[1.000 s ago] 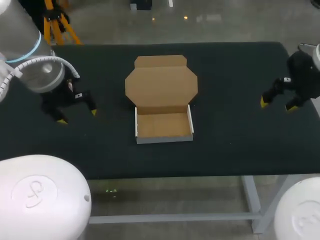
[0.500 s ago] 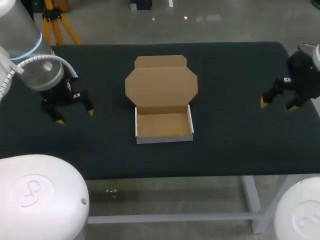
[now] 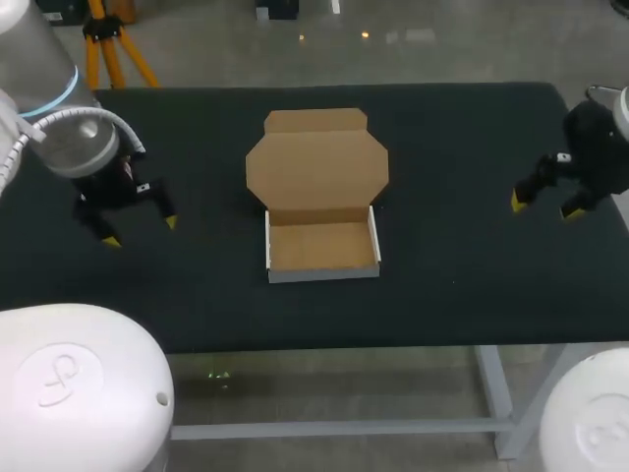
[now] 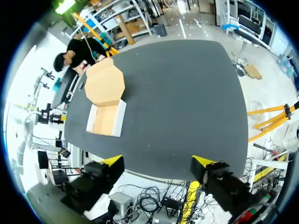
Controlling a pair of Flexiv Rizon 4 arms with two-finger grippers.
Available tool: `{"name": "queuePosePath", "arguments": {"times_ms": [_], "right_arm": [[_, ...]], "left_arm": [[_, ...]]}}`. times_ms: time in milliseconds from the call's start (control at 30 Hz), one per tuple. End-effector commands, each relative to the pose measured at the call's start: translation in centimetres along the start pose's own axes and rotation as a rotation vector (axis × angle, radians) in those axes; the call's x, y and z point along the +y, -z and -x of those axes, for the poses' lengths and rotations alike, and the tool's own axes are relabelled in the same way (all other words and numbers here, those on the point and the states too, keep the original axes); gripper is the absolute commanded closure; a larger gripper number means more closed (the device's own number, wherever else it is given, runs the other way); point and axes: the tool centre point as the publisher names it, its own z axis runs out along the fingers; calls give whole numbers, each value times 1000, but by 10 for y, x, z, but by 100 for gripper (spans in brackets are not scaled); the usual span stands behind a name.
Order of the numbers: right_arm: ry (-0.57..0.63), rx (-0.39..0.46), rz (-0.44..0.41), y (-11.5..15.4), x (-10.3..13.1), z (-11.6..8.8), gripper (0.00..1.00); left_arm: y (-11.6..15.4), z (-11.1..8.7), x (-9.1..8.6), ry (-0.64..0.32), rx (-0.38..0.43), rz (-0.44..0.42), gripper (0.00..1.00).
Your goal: Assemble the packaging by folding the flat box into shape, placing the metal phone stand inside, and closing the box properly
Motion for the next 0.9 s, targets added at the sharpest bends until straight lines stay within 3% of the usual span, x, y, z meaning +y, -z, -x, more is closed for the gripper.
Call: {"name": "queuePosePath", "arguments": {"times_ms": [33,333,600,900], "right_arm": [[0,1,-5,2,0,0,0],[0,1,-5,2,0,0,0],[0,1,-5,2,0,0,0],[0,1,-5,2,0,0,0]], "left_arm": [[-9,8,-10,0,-12,11,0],[-35,31,-36,-8,-71,14,0],[-52,35,-62,11,-123,33,0],[-52,35,-62,11,-123,33,0]]}}
